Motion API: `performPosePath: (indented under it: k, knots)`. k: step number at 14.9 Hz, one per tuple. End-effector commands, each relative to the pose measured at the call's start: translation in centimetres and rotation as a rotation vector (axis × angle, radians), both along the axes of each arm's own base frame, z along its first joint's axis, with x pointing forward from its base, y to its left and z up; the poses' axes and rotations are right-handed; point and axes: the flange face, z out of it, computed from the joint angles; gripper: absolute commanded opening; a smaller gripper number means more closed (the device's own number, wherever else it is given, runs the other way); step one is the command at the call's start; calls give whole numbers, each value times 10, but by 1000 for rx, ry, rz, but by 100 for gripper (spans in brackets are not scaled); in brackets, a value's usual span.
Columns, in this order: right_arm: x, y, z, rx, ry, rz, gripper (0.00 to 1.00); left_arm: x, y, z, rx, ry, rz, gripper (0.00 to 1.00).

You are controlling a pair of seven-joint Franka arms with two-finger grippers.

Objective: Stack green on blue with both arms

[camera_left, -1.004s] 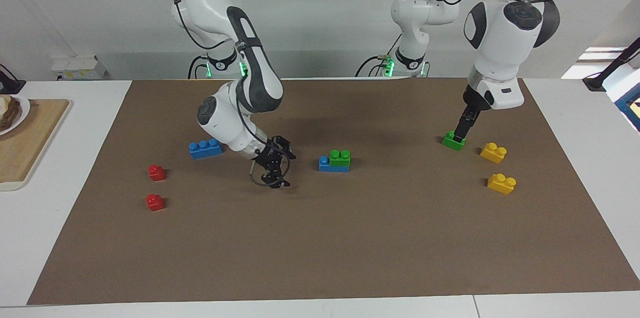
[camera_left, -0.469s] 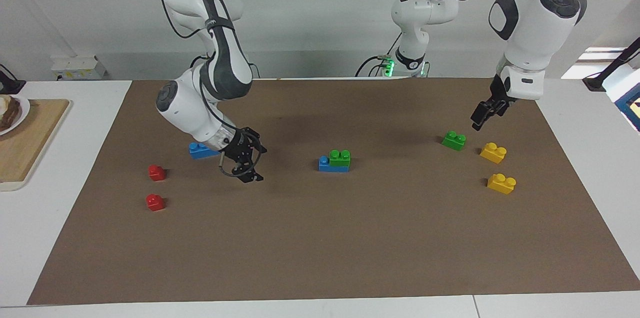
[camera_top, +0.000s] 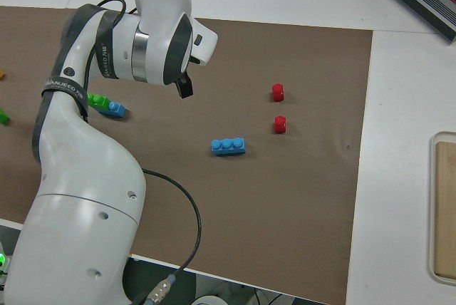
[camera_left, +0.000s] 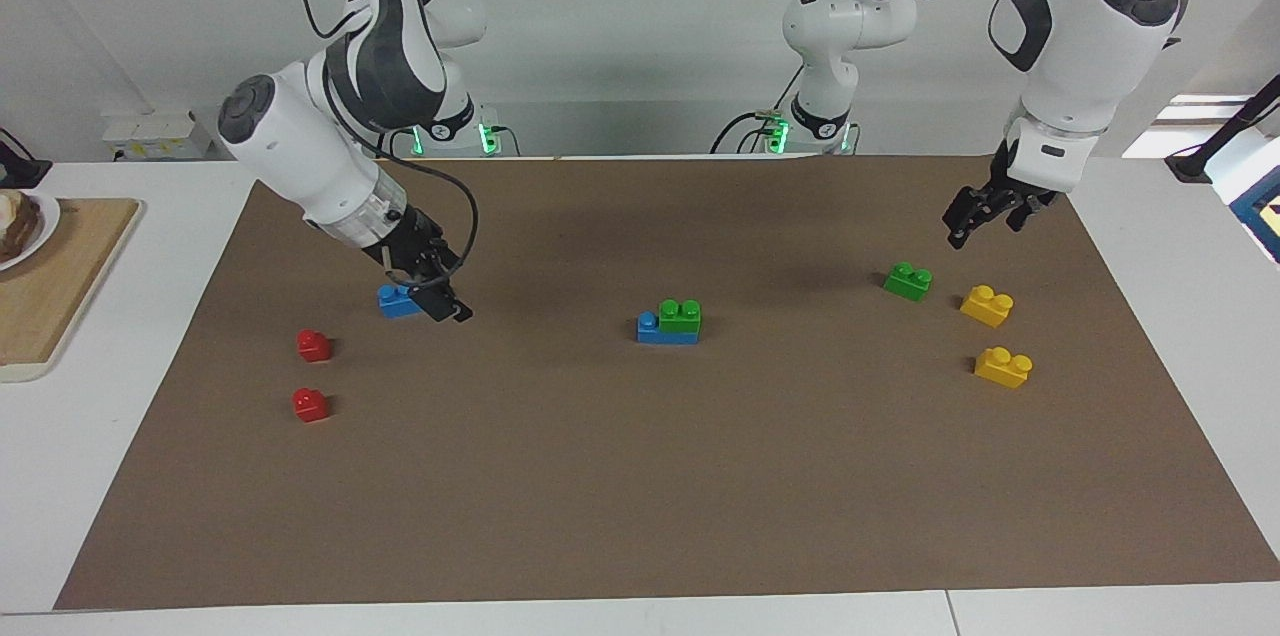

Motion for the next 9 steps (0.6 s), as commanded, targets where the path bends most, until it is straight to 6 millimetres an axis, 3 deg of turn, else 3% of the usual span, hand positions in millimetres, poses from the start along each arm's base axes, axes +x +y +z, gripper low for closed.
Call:
performPosePath:
  k: [1,3,5,9]
  knots:
    - [-12,-15,25,-51,-56,261,100,6,-2,-2,-17,30,-77,100]
    - [-17,-46,32,-59,-85,441,100,8,2,-3,-17,17,-118,100]
    - [-21,-61,35,-100,-88,564,100,10,2,-3,-16,6,-124,100]
    - [-26,-67,41,-194,-73,757,100,11,7,-5,-12,1,-211,100]
